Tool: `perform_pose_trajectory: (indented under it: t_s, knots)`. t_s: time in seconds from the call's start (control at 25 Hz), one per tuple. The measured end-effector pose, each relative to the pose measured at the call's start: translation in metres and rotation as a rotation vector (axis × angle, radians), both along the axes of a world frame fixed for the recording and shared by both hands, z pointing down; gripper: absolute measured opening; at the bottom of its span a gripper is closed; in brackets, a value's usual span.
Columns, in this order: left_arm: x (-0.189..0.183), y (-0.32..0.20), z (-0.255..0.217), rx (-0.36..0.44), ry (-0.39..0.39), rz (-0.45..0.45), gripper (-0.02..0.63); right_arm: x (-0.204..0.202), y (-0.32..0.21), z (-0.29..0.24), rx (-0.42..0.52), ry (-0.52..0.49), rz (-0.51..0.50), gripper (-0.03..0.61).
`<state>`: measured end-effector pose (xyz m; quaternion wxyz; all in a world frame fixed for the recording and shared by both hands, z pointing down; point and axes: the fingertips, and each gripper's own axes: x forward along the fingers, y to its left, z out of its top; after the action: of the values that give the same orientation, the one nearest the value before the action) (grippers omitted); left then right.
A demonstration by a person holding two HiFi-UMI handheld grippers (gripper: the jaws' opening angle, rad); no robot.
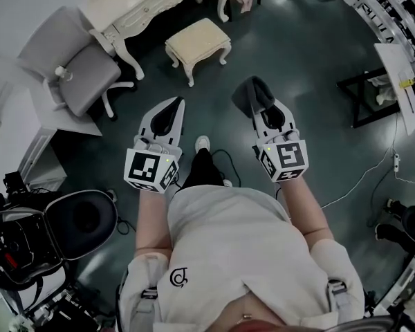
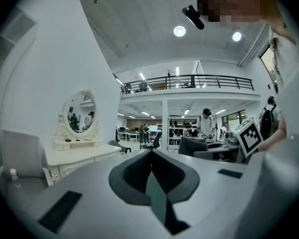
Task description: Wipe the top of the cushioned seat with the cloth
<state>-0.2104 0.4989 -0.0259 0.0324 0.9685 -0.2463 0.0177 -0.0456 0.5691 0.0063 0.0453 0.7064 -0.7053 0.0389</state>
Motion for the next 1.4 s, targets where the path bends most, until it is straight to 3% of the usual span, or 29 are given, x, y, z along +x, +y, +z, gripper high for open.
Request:
perform_pose_trajectory:
  t_s: [0.2, 0.72, 1.0, 1.16, 1.4]
  knots:
    - [0.012, -0.04, 0.012, 0.003, -0.015, 0.043, 0.012, 0.012, -0.045, 0.006, -0.019, 0.014, 0.021, 0.069]
    - [0.023, -0.219, -0.008, 0.048, 0.003, 0.065, 0.012, 0.015, -0.231, -0.008, -0.017, 0.038, 0.012, 0.071]
    - [0.02, -0.286, 0.007, 0.004, -0.004, -0.033, 0.012, 0.022, -0.317, 0.001, -0.051, 0.044, -0.086, 0.071]
    - [0.023, -0.329, 0.015, -0.007, -0.005, -0.135, 0.012, 0.036, -0.373, 0.01, -0.056, 0.047, -0.175, 0.072]
    - [0.066, -0.388, 0.03, -0.036, -0.047, -0.287, 0.012, 0.075, -0.461, 0.033, -0.104, 0.033, -0.345, 0.072]
